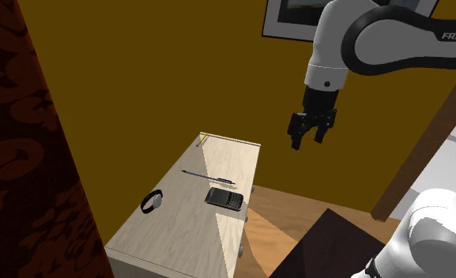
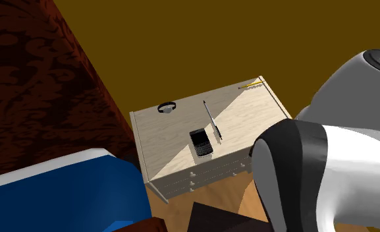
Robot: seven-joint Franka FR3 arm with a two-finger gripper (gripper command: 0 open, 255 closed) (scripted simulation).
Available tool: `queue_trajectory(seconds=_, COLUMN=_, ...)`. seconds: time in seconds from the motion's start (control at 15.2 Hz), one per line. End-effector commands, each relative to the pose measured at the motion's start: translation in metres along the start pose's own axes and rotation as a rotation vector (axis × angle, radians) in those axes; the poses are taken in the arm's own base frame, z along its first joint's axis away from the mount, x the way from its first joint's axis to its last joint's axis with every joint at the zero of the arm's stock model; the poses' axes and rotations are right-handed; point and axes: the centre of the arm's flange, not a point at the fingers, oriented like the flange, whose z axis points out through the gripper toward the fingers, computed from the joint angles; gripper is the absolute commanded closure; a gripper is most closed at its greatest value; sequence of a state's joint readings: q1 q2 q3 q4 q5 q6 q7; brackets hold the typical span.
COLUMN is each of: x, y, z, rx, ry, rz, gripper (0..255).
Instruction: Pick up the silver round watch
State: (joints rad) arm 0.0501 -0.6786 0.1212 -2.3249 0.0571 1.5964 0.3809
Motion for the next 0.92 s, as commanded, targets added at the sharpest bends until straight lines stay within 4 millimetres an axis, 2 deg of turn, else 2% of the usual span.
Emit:
queue_trajectory(seconds=0.0, x=0.003, y=-0.025, z=0.008, rx=0.007, ry=0.004, rz=0.018, gripper=0)
queue_trajectory(seconds=0.86, x=0.047, y=-0.18, z=0.049, rx=0.044, ry=0.024, rz=0.12, gripper=0)
